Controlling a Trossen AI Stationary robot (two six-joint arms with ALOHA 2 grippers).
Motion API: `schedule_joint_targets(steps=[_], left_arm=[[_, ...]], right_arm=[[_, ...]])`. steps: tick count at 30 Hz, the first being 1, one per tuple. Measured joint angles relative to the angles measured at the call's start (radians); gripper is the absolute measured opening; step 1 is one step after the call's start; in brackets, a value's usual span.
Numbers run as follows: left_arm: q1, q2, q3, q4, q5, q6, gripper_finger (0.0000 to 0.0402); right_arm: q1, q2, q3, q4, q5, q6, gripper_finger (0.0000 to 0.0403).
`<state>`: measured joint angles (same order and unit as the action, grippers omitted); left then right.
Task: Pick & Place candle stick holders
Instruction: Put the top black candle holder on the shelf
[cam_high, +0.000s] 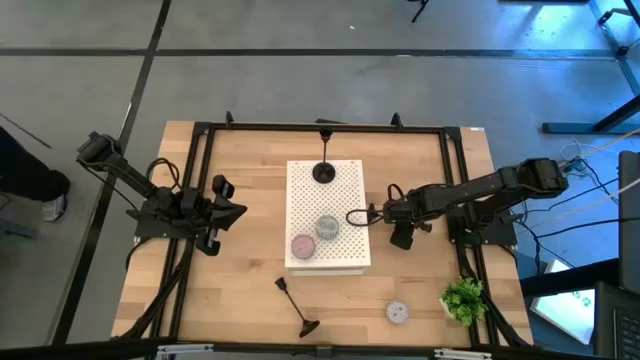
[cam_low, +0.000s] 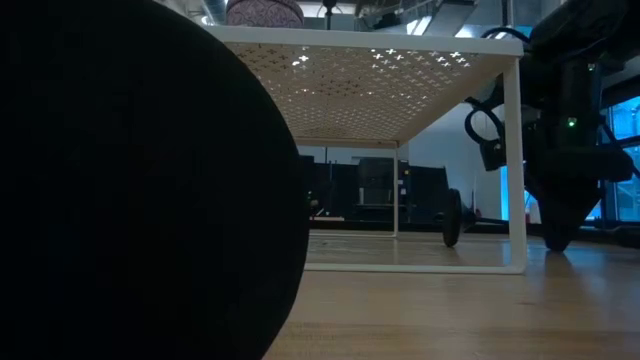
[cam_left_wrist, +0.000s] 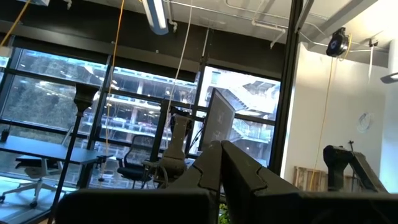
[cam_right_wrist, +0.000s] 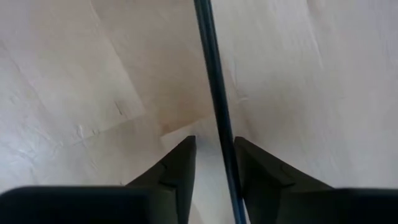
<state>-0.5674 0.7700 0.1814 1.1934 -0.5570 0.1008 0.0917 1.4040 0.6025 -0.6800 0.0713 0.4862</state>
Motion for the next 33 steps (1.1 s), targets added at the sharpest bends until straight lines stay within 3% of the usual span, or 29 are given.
schedule_joint_targets(steps=[19,29,33], left_arm=[[0.0,0.0,0.0,0.0,0.0,0.0,0.0002],[0.0,0.0,0.0,0.0,0.0,0.0,0.0007],[0.0,0.0,0.0,0.0,0.0,0.0,0.0003]], right_arm=[[0.0,0.001,0.0,-0.013,-0.059,-0.007,0.0014],[0.009,0.004,0.044,-0.097,-0.154,0.042,0.0012],[0.048,0.004,0.089,-0.165,-0.147,0.082,0.0012]])
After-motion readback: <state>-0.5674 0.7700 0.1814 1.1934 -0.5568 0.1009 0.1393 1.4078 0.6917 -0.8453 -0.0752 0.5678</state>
